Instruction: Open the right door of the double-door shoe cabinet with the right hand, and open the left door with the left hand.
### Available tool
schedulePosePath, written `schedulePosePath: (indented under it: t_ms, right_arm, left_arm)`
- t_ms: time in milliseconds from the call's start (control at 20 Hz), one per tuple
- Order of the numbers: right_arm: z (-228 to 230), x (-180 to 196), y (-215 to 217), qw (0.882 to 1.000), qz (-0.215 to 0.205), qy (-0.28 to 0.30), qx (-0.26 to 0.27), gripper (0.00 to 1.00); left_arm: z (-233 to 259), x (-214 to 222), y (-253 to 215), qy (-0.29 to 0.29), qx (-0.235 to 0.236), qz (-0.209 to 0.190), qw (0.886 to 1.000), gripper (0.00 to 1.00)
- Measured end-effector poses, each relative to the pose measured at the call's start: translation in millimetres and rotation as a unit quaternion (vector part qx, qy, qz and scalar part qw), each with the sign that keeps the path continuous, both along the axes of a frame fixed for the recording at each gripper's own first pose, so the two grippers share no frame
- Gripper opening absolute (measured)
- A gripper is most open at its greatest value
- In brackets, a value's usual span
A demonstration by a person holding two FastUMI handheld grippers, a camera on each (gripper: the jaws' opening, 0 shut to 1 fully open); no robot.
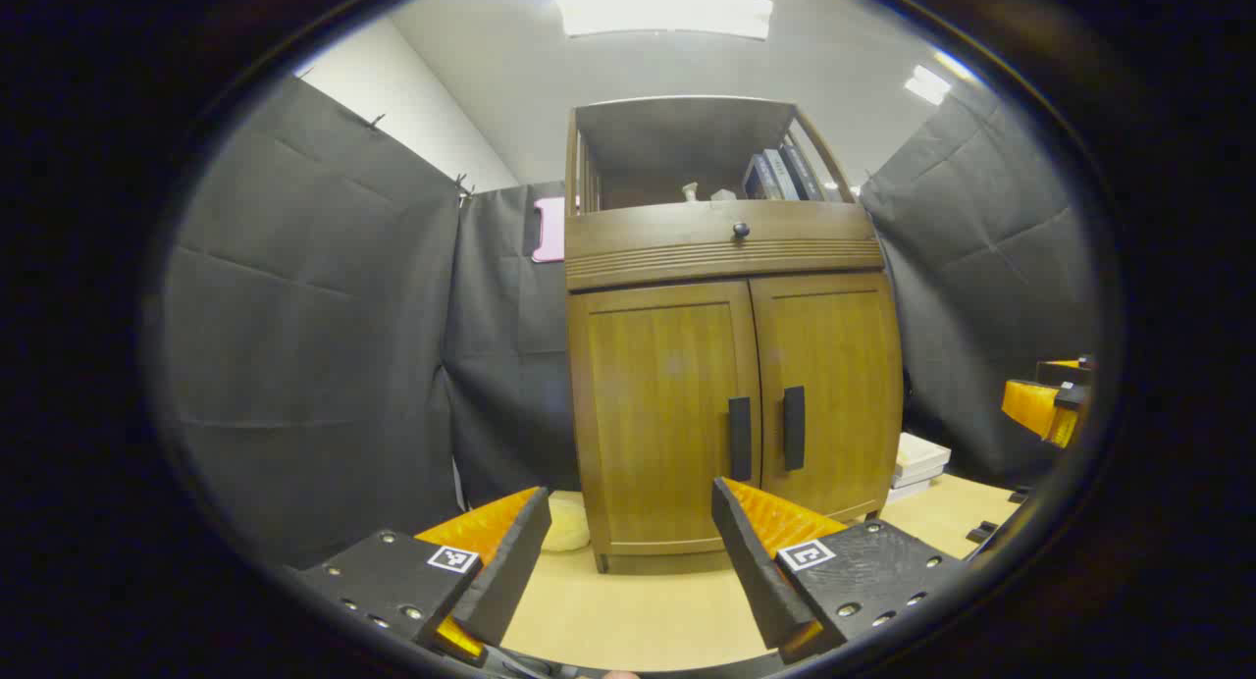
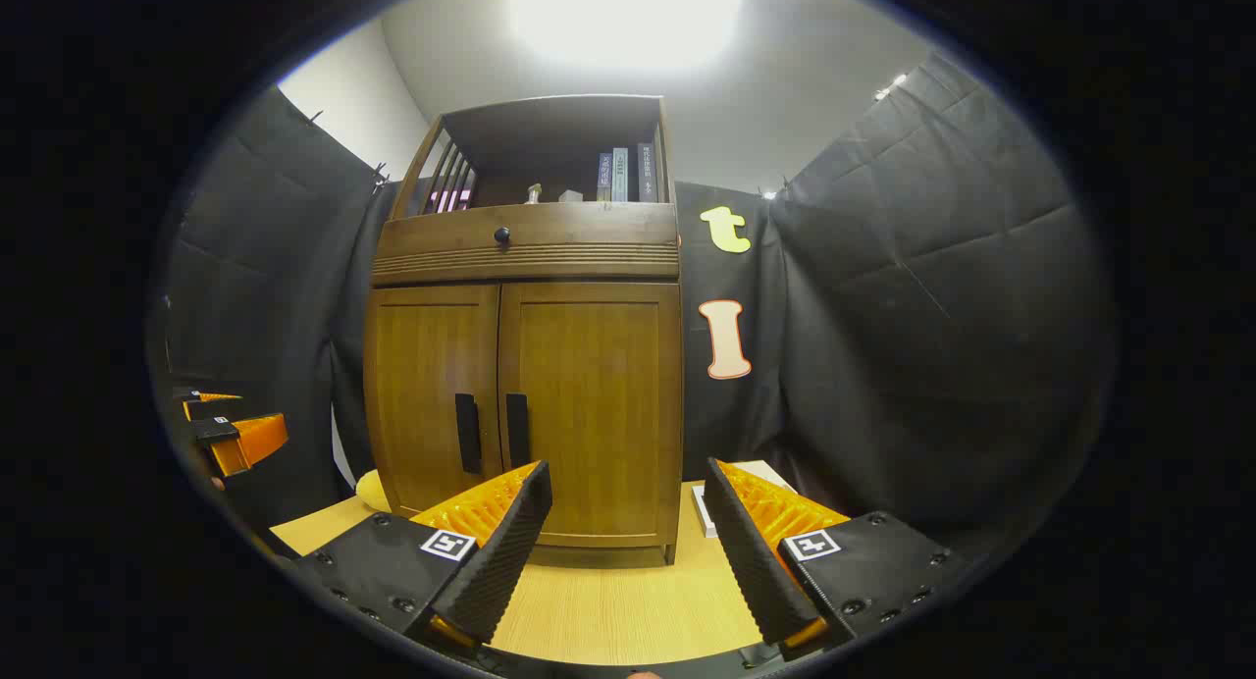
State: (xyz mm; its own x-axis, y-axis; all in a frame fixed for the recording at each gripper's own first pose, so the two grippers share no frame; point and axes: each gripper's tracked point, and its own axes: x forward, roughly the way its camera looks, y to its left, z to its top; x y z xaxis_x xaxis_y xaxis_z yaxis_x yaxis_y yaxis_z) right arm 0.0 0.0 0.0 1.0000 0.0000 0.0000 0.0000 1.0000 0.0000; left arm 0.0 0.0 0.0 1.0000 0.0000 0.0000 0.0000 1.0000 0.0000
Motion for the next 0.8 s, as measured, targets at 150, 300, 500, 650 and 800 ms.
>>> schedulePosePath:
  t_ms: [150, 300, 500, 650, 800]
  right_arm:
    - [-0.3, 0.8, -0.4, 1.000, 0.002, 0.000, 0.002, 0.98]
    - [0.6, 3.2, -1.2, 1.000, 0.004, -0.001, 0.001, 0.98]
    - [-0.4, 6.8, -3.6, 1.000, 0.006, -0.001, 0.004, 0.98]
    - [-2.7, 9.1, -7.6, 1.000, 0.009, 0.000, 0.004, 0.98]
    - [-1.4, 14.1, -12.1, 1.000, 0.015, -0.001, 0.003, 0.98]
  left_arm:
    - [1.1, 1.4, 2.4, -0.002, -0.001, 0.000, 1.000, 0.95]
    - [2.2, -1.9, -3.4, -0.007, 0.002, 0.001, 1.000, 0.95]
    - [1.7, -1.4, -8.9, -0.009, 0.006, 0.002, 1.000, 0.95]
    - [2.0, 0.2, -12.9, -0.009, 0.008, 0.005, 1.000, 0.95]
    - [2.2, 0.7, -15.9, -0.011, 0.006, 0.007, 1.000, 0.95]
